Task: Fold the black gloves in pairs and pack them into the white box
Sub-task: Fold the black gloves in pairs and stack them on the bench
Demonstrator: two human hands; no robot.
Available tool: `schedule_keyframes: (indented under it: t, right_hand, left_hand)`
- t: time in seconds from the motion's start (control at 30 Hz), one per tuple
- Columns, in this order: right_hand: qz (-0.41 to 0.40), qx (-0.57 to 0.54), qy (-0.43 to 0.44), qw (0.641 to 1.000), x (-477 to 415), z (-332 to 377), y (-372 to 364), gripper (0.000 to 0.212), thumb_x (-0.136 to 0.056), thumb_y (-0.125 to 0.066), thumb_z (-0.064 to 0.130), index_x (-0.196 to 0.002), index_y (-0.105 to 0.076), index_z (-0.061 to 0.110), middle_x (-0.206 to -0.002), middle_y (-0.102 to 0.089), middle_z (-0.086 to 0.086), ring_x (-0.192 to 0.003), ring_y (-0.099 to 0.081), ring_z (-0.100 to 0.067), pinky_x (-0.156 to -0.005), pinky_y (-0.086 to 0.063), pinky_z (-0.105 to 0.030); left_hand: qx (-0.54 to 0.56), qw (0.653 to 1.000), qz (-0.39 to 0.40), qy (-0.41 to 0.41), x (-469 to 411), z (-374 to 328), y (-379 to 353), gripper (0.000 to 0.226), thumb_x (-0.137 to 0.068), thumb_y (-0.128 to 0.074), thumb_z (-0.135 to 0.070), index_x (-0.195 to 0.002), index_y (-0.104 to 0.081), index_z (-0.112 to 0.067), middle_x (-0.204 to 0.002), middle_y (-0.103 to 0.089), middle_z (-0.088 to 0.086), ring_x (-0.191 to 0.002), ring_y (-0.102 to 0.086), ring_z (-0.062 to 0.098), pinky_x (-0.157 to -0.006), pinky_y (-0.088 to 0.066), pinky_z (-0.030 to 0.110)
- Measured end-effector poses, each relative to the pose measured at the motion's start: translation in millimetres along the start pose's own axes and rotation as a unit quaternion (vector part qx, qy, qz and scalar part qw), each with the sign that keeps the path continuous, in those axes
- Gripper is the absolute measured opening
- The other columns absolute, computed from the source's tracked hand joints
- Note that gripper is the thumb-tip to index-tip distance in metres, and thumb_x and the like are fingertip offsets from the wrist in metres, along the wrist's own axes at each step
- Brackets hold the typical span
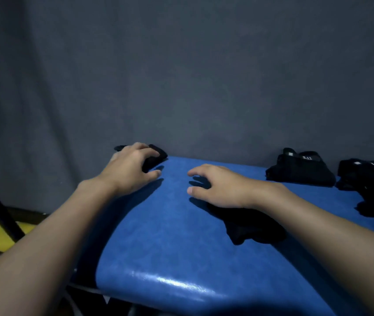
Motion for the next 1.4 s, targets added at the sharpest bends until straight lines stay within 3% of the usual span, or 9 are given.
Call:
schedule_keyframes:
  t: [0.13,0.33,0.57,0.7,0.8,0.93,1.1,1.2,1.4]
  right_hand:
    - [0.019,-0.018,0.004,1.000,-25,11,-10,0.059,-0.092,-0.057,0.047,-0.143,-0.042,0.023,-0.148,-0.044,0.006,-0.136,-0.041,-0.013,-0.114,-0.032,-0.036]
    - [-0.002,-0.075,-0.002,0.997,-42,13,-19,0.056,-0.091,-0.060,0.043,-0.141,-0.044,0.024,-0.145,-0.047,0.007,-0.133,-0.045,-0.009,-0.112,-0.036,-0.036]
    - [-0.143,-0.070,0.012,0.987,-43,7,-5,0.057,-0.087,-0.066,0.033,-0.139,-0.044,0.026,-0.140,-0.045,0.006,-0.131,-0.042,-0.016,-0.109,-0.035,-0.044]
    - [-0.201,-0.071,0.036,0.976,-38,8,5,0.049,-0.086,-0.069,0.035,-0.131,-0.052,0.030,-0.134,-0.050,0.012,-0.128,-0.039,-0.013,-0.109,-0.033,-0.041]
    - [-0.218,-0.093,0.053,0.970,-37,10,10,0.029,-0.086,-0.069,0.033,-0.114,-0.064,0.030,-0.118,-0.059,0.013,-0.119,-0.048,-0.013,-0.106,-0.036,-0.042]
    - [-0.250,-0.134,0.048,0.958,-31,11,16,0.007,-0.088,-0.063,0.024,-0.085,-0.068,0.027,-0.086,-0.069,0.014,-0.091,-0.063,-0.012,-0.092,-0.047,-0.040]
    - [-0.277,-0.187,0.039,0.942,-16,6,31,0.012,-0.090,-0.062,0.020,-0.079,-0.067,0.022,-0.075,-0.070,0.005,-0.072,-0.066,-0.011,-0.070,-0.054,-0.032]
    - [-0.276,-0.226,0.045,0.933,-11,-1,37,0.005,-0.088,-0.066,0.019,-0.088,-0.066,0.024,-0.081,-0.070,0.005,-0.080,-0.066,-0.013,-0.077,-0.055,-0.037]
    - [-0.250,-0.277,0.098,0.922,3,10,48,0.041,-0.082,-0.074,0.018,-0.116,-0.054,0.031,-0.091,-0.067,0.003,-0.085,-0.068,-0.019,-0.077,-0.057,-0.045]
  left_hand:
    - [0.008,0.999,0.009,0.051,0,18,-8,0.062,-0.087,-0.070,-0.040,-0.142,-0.049,-0.024,-0.147,-0.049,-0.001,-0.135,-0.045,0.022,-0.110,-0.037,0.046]
    - [0.048,0.997,-0.040,0.040,-6,18,-9,0.043,-0.089,-0.071,-0.021,-0.131,-0.064,-0.013,-0.134,-0.064,0.003,-0.128,-0.054,0.020,-0.105,-0.041,0.029]
    - [0.145,0.987,-0.074,-0.002,-3,0,4,0.022,-0.086,-0.069,-0.018,-0.107,-0.076,-0.022,-0.102,-0.074,-0.009,-0.098,-0.066,0.008,-0.087,-0.050,0.025]
    - [0.202,0.975,-0.093,0.001,-2,-15,11,0.028,-0.085,-0.073,-0.022,-0.113,-0.074,-0.019,-0.109,-0.073,-0.012,-0.102,-0.065,0.000,-0.091,-0.046,0.016]
    - [0.253,0.962,-0.100,-0.007,-1,-25,14,0.022,-0.085,-0.074,-0.019,-0.106,-0.075,-0.021,-0.099,-0.073,-0.016,-0.095,-0.066,-0.002,-0.089,-0.051,0.022]
    - [0.309,0.944,-0.114,-0.002,1,-33,17,0.017,-0.086,-0.072,-0.016,-0.101,-0.074,-0.024,-0.090,-0.073,-0.013,-0.064,-0.064,-0.004,-0.065,-0.049,0.022]
    - [0.330,0.934,-0.134,-0.020,4,-42,24,0.021,-0.085,-0.066,-0.003,-0.095,-0.075,-0.020,-0.087,-0.075,-0.010,-0.079,-0.071,0.004,-0.073,-0.057,0.026]
    - [0.369,0.914,-0.167,-0.022,6,-50,30,0.019,-0.087,-0.066,0.001,-0.091,-0.074,-0.015,-0.082,-0.075,-0.003,-0.073,-0.069,0.007,-0.069,-0.057,0.026]
    - [0.438,0.875,-0.195,-0.069,12,-74,48,0.018,-0.086,-0.073,-0.003,-0.100,-0.072,-0.014,-0.086,-0.075,-0.002,-0.080,-0.070,0.006,-0.075,-0.055,0.020]
Point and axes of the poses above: each hand's wrist, its own x-axis away from the middle knuckle, its own y-axis out of the back of the hand, z = x × y, the point moved 2 cm from there along -x, towards the middle knuckle
